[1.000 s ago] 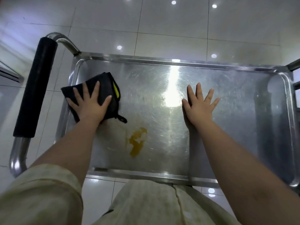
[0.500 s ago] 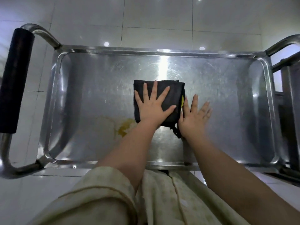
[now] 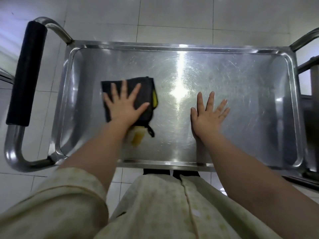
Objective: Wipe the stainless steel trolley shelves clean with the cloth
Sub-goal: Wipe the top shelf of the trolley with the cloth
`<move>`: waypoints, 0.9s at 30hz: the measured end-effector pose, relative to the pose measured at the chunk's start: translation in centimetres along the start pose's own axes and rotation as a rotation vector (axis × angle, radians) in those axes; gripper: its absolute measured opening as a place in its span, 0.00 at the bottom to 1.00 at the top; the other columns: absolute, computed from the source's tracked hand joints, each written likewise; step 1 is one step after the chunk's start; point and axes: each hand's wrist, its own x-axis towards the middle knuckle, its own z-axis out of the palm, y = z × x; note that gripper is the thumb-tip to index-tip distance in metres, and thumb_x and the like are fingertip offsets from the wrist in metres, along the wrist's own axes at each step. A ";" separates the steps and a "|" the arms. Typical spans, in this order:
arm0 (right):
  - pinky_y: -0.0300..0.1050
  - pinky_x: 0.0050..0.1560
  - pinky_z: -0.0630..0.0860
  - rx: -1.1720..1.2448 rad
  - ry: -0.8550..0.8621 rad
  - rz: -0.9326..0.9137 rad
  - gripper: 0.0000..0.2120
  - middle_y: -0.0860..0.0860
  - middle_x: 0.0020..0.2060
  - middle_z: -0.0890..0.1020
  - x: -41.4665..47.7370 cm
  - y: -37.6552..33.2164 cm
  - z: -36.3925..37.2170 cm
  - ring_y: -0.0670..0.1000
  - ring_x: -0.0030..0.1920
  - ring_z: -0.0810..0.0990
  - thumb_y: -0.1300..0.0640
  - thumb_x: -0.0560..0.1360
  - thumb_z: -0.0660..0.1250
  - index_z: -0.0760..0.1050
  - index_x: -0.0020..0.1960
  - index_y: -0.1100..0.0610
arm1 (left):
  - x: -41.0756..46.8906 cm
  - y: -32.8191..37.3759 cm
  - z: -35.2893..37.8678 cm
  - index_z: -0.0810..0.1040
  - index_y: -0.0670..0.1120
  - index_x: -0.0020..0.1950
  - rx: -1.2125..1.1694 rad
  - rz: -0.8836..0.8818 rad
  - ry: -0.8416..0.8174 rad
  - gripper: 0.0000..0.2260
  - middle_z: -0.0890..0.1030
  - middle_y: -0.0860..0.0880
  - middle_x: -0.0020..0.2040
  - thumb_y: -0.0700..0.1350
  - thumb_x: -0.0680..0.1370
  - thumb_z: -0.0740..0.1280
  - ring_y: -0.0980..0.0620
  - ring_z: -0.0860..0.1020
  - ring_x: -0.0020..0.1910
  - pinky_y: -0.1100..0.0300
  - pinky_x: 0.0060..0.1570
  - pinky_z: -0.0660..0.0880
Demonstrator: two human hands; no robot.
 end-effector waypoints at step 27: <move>0.71 0.72 0.36 -0.076 -0.060 -0.174 0.29 0.50 0.77 0.34 -5.0 -2.8 1.1 0.69 0.75 0.35 0.34 0.78 0.34 0.31 0.76 0.38 | -2.1 -8.9 0.0 0.40 0.67 0.77 0.004 -0.066 0.059 0.36 0.43 0.49 0.81 0.77 0.72 0.41 0.38 0.41 0.78 0.32 0.72 0.38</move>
